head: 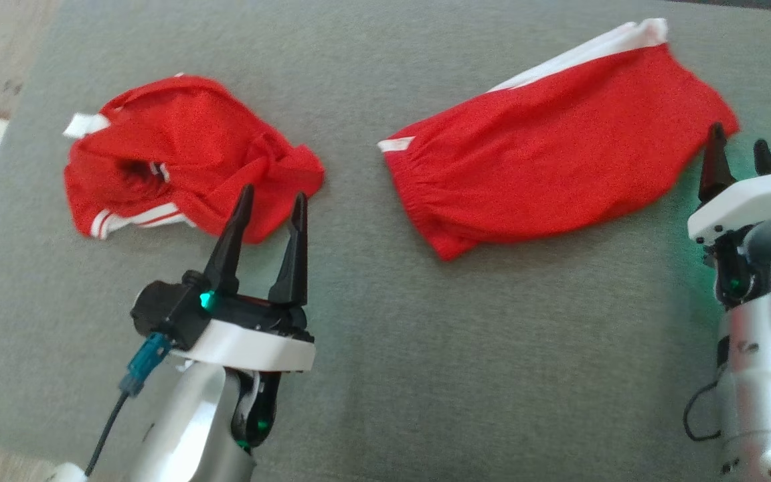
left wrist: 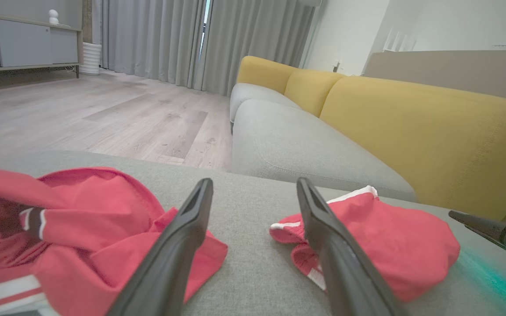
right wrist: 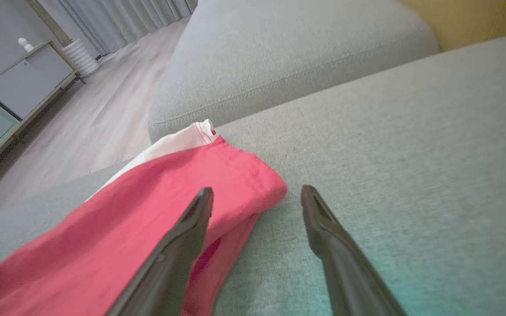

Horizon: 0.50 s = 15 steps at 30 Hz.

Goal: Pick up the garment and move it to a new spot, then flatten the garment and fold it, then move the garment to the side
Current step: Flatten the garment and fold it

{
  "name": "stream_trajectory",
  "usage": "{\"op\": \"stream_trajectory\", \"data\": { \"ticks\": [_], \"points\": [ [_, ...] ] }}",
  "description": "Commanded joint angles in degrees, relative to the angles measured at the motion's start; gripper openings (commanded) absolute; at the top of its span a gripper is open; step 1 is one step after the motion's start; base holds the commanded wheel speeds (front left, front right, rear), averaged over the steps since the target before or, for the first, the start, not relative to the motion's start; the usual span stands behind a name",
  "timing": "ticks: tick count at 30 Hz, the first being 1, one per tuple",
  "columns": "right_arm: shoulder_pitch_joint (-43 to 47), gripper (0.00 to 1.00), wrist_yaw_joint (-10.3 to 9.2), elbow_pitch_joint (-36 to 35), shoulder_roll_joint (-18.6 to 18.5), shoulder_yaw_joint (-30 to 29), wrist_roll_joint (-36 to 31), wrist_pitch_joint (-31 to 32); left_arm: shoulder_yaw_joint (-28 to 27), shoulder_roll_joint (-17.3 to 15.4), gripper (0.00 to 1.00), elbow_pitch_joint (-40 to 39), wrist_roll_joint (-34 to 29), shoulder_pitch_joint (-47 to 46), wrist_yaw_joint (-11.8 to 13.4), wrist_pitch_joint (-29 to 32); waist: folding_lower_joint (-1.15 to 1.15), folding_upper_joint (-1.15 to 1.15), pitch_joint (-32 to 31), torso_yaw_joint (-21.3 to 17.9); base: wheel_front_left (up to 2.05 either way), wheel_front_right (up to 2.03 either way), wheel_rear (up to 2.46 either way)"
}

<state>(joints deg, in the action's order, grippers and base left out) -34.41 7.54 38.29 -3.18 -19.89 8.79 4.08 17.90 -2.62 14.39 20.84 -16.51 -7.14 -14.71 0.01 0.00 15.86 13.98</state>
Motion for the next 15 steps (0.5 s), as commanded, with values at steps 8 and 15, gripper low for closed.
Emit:
{"op": "stream_trajectory", "data": {
  "ticks": [8, 15],
  "points": [
    [-8.53, 1.0, -0.05, 11.06, 0.29, -5.53, -6.2, 4.48, -0.19, -0.27, 1.0, -2.08, 1.43, -2.73, 0.13, -0.29, -0.01, 0.0, 3.15, 4.73, 0.0, 0.0, 0.0],
    [-11.71, 0.0, -0.05, 16.49, 0.27, -6.94, -9.9, 3.48, 0.59, -0.26, 1.0, -2.06, 2.32, -3.15, 0.61, -0.29, -0.01, 0.0, 4.06, 4.85, 0.0, 0.0, 0.0]
  ]
}}
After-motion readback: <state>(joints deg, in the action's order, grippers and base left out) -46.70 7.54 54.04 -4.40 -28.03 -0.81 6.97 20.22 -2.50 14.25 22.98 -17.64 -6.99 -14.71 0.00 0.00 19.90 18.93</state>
